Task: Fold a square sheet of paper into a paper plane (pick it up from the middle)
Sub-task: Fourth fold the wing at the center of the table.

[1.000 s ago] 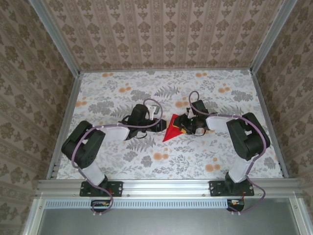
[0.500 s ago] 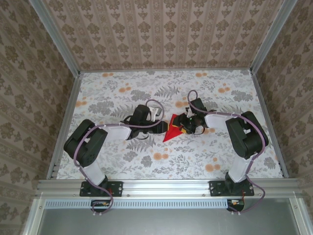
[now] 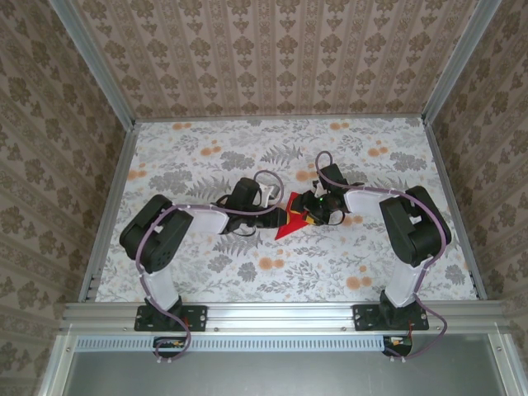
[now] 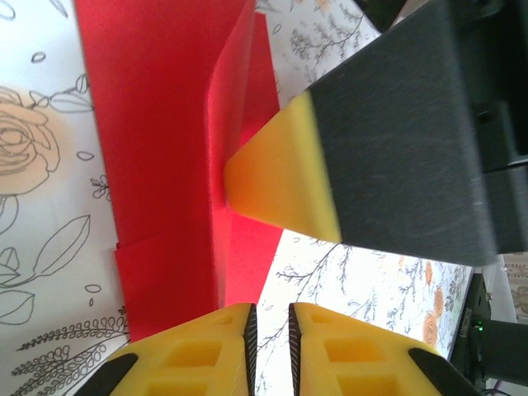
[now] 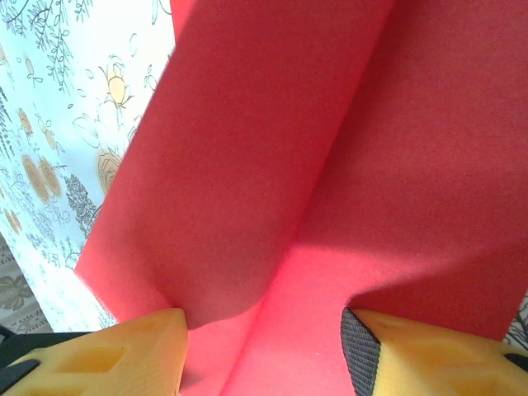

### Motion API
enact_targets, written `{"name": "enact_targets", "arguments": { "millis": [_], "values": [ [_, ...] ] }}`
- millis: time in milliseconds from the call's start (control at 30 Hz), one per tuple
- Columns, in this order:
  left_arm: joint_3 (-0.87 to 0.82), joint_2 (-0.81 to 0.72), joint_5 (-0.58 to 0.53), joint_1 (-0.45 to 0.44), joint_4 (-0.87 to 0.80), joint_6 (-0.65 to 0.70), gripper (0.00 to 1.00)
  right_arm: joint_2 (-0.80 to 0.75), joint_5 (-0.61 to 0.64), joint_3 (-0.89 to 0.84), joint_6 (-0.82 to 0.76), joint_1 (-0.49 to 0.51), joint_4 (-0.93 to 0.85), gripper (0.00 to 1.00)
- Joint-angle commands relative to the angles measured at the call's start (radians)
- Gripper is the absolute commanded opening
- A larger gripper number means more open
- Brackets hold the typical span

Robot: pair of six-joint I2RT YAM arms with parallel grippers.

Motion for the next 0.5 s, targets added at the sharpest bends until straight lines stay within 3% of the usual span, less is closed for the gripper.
{"name": "enact_targets", "arguments": {
  "millis": [0,467],
  "values": [
    [0.036,0.023,0.015,-0.005,-0.007,-0.011,0.18,0.104,0.158,-0.045,-0.011,-0.002,-0.151,0.57],
    [0.046,0.045,-0.035,0.002,-0.059,-0.005,0.14,0.139,0.167,-0.027,-0.019,-0.002,-0.175,0.54]
  ]
}}
